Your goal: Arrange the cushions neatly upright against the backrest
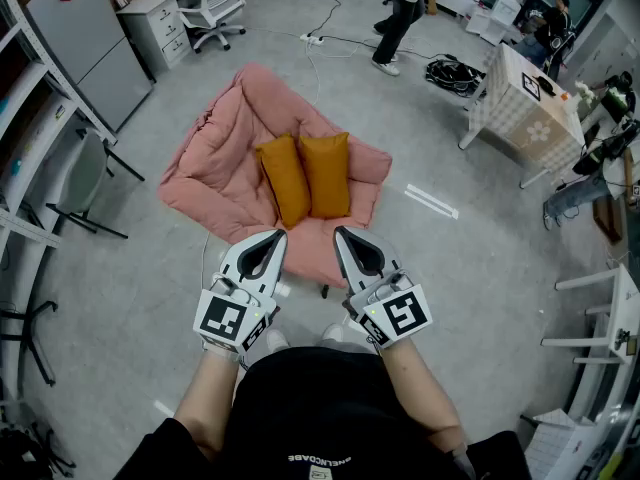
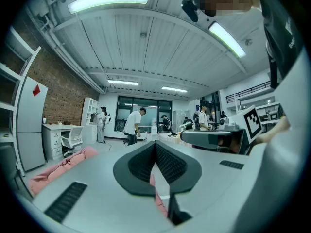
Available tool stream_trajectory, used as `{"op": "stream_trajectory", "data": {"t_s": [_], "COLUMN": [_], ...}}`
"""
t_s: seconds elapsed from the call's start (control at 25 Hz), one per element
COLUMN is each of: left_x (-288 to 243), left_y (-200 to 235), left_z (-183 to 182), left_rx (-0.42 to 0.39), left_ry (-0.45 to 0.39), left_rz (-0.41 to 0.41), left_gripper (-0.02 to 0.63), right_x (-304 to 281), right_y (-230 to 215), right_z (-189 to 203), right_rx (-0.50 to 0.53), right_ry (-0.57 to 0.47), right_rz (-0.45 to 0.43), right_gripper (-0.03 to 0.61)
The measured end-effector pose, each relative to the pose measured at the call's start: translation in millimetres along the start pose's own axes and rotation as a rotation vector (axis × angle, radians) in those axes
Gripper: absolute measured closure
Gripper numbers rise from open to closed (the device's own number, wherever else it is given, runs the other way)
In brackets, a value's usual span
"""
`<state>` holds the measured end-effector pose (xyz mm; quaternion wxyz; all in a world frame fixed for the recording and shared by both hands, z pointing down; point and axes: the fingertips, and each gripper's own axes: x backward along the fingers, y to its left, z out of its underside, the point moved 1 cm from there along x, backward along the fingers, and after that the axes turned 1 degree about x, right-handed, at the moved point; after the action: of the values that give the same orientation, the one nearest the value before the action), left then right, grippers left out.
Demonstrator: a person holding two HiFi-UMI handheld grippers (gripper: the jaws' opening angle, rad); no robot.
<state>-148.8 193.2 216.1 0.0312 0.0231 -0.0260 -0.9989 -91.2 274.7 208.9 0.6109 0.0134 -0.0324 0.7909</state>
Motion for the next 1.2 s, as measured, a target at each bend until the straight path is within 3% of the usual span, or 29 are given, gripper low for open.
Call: {"op": "stream_trajectory", "data": {"t_s": [0.32,0.56,0.8,1.2], "left_x": [-24,-41,-54,-62], "left_y": [-19,-40,-54,1], "left_z": [3,9,16,27], "left_rx": [0.014,0.042,0.040,0.104], "left_ry": [0.010,0.026,0.041,0.054], "left_rz": [-0.035,-0.032,-0.053,-0.089], "left_gripper": [0.603,0.603,0.603,0.601], "right_x": [16,31,39,-9], "right_y": [-28,-58,-77,-80], "right_z": [5,1,9,26], "right_rx": [-0.017,-0.135,-0.161,-0.175], "right_ry": [0.004,-0.050,-0.049,0.009], "right_rz": [-0.007,-0.029,-0.043,-0.054], "right_gripper": [0.571,0.569,0.569,0.569]}}
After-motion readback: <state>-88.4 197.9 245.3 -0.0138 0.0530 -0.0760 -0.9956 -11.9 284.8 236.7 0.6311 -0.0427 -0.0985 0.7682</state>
